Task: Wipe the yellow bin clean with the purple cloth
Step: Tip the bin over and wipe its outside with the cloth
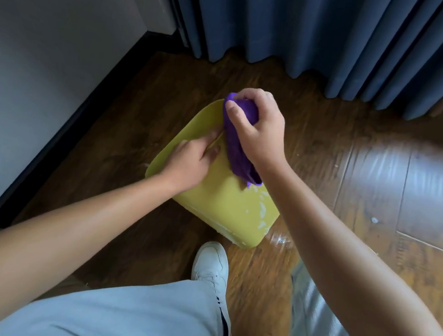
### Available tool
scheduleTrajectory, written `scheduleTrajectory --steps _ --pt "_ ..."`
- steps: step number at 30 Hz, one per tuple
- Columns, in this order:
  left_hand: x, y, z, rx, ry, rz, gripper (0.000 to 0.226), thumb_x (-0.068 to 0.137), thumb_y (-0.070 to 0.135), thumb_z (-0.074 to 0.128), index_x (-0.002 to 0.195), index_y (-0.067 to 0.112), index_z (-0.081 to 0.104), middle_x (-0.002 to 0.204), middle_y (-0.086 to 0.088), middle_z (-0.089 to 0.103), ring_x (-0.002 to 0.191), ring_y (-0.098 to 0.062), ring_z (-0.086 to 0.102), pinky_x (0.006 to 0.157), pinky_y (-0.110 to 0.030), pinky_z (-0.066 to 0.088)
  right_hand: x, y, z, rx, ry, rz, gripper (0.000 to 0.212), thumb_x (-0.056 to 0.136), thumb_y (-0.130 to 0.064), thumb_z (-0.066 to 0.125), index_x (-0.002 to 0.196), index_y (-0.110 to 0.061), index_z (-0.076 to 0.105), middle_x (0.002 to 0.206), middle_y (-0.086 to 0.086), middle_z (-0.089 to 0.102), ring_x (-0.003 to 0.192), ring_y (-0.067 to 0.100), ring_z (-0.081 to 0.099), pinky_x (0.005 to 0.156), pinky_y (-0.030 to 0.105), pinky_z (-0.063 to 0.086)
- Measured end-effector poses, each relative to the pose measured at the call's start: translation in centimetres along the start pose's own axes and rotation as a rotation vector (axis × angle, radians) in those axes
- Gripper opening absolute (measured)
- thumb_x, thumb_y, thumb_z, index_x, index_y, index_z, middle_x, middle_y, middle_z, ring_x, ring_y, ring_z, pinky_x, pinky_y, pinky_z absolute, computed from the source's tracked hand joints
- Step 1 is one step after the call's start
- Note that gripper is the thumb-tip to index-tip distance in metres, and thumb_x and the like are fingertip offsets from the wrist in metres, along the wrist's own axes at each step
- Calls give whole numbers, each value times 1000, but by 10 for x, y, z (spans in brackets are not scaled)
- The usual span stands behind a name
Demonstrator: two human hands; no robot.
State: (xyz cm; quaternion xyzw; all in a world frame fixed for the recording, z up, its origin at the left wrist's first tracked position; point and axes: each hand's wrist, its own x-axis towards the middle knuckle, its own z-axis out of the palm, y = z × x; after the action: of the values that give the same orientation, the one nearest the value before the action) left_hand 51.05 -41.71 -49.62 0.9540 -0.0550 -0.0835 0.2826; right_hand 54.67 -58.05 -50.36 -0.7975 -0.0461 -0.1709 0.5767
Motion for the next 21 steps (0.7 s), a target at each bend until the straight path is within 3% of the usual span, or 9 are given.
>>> scheduleTrajectory --steps 5,8,11,14,17,21 --pt "0 -2 4 25 35 45 42 107 22 49 149 20 51 105 -19 74 94 -42 67 68 -32 39 -12 12 26 -68 -22 -59 49 99 -30 63 145 -14 56 149 4 57 144 21 46 121 40 34" --pt "0 -6 4 -3 61 78 41 107 21 47 148 19 51 102 -16 75 86 -37 69 69 -31 45 -21 28 35 -147 -44 -23 57 97 -39 58 150 -20 52 160 7 46 153 29 35 122 50 30" --pt "1 -13 3 0 79 105 48 108 26 48 156 24 42 89 -10 74 67 -23 65 65 -35 53 -28 43 35 -144 -41 25 58 99 -44 58 153 -27 48 164 5 41 153 26 36 119 49 35" --pt "2 -21 3 16 102 91 49 108 29 49 156 27 39 56 3 49 47 -13 40 47 -26 34 -36 68 25 -151 -26 131 58 101 -52 55 154 -30 46 161 -1 46 149 16 41 118 45 39" --pt "5 -26 2 3 105 57 48 108 28 48 156 26 39 52 3 36 47 -14 29 46 -28 24 -53 102 8 -162 -6 300 55 101 -57 51 151 -35 46 152 -14 53 137 10 52 112 46 46" --pt "7 -32 4 -74 93 -12 47 108 30 48 155 32 41 52 2 39 49 -20 32 49 -33 29 -64 124 0 -185 24 502 56 99 -66 42 149 -41 44 145 -17 59 130 12 58 109 49 48"
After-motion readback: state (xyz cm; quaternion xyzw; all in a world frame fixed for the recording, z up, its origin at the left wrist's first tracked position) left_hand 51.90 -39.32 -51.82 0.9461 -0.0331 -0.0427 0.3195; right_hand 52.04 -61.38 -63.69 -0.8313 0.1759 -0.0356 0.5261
